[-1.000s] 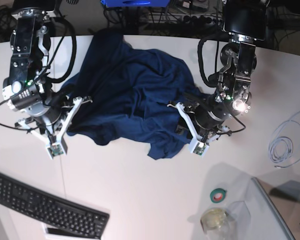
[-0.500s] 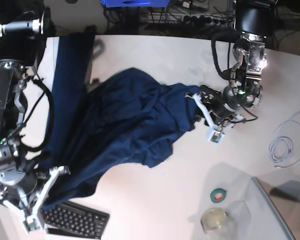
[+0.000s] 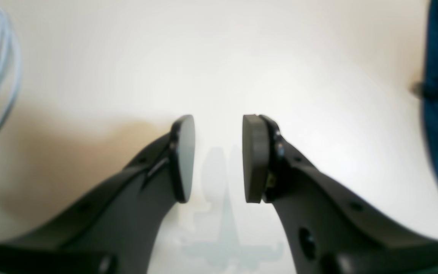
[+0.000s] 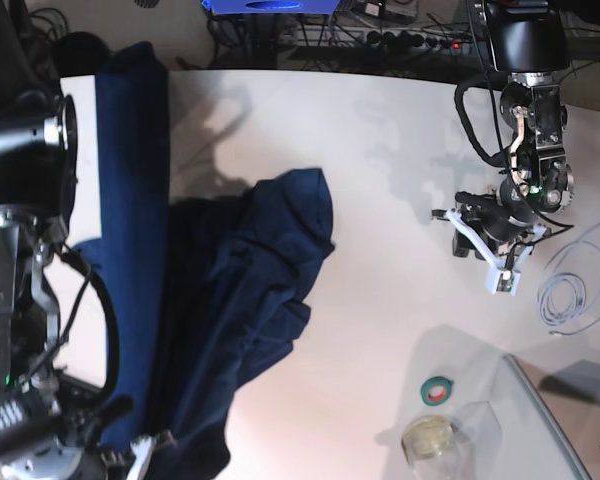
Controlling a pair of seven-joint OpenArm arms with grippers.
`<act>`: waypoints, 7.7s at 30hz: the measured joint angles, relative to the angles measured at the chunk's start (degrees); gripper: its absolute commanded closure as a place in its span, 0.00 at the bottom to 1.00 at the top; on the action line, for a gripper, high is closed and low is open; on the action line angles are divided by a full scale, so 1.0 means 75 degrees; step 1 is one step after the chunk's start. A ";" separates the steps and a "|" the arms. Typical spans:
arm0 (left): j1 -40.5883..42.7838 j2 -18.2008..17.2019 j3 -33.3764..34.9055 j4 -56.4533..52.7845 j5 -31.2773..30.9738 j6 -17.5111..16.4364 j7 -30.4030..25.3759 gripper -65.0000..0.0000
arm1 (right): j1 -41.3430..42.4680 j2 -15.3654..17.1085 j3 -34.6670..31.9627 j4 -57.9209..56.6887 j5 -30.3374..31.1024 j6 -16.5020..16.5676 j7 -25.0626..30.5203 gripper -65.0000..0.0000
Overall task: Layout the t-shirt on the table in an organized manner, then fold the t-shirt properly
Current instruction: 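Lift the shirt with the right gripper and swing it high over the table, then lower the shirt with the right gripper and regrasp its collar edge, then drag the shirt with the right gripper and release it in a heap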
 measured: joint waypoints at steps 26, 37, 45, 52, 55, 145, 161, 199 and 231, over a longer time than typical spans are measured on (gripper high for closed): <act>0.0230 0.0055 -0.0635 0.0000 -0.0003 -0.0035 0.0026 0.69 | 0.3436 -0.0017 -0.0522 -0.3599 -0.0003 0.0484 0.2532 1.00; 0.0154 0.0076 -0.0557 -0.0006 -0.0026 -0.0035 0.0023 0.69 | -0.1527 -0.0318 -0.0493 -0.0172 -0.0026 0.0997 0.1667 1.00; 0.0152 0.0099 -0.0539 -0.0006 -0.0050 -0.0038 0.0032 0.69 | -0.4508 -0.0533 -0.0195 -0.0463 0.0000 0.0973 0.2553 1.00; 0.0160 0.0079 -0.0545 -0.0009 -0.0006 -0.0041 0.0035 0.68 | -0.5394 -0.0743 0.1667 -0.1329 -0.0038 0.0944 0.3130 0.93; 0.0157 0.0076 -0.0565 -0.0009 0.0003 -0.0035 0.0038 0.68 | -0.5289 -0.0743 0.2442 -0.1970 -0.0073 0.0898 0.3121 0.61; 0.0006 -0.0752 -0.2419 -0.1941 -0.0085 -0.0020 -0.0685 0.69 | -0.2460 -0.1148 -0.1816 -0.4651 0.0067 -0.2751 0.3483 0.44; 0.0490 -0.0565 -0.2404 -0.1938 -0.0055 0.0009 -0.1355 0.69 | -0.1131 -0.1300 -0.1786 -0.8399 -0.0017 -0.2809 0.5700 1.00; 0.0064 -0.0487 -0.0935 -0.1996 -0.0085 0.0020 -0.1370 0.69 | -0.5595 -0.1026 -0.0455 -0.1029 0.0009 -0.0443 0.1769 0.45; -0.0050 -0.0055 -0.0912 -0.1947 0.0006 -0.0006 -0.1378 0.68 | -0.6895 -0.0819 -0.1411 -0.1399 0.0000 -0.2602 0.4095 0.99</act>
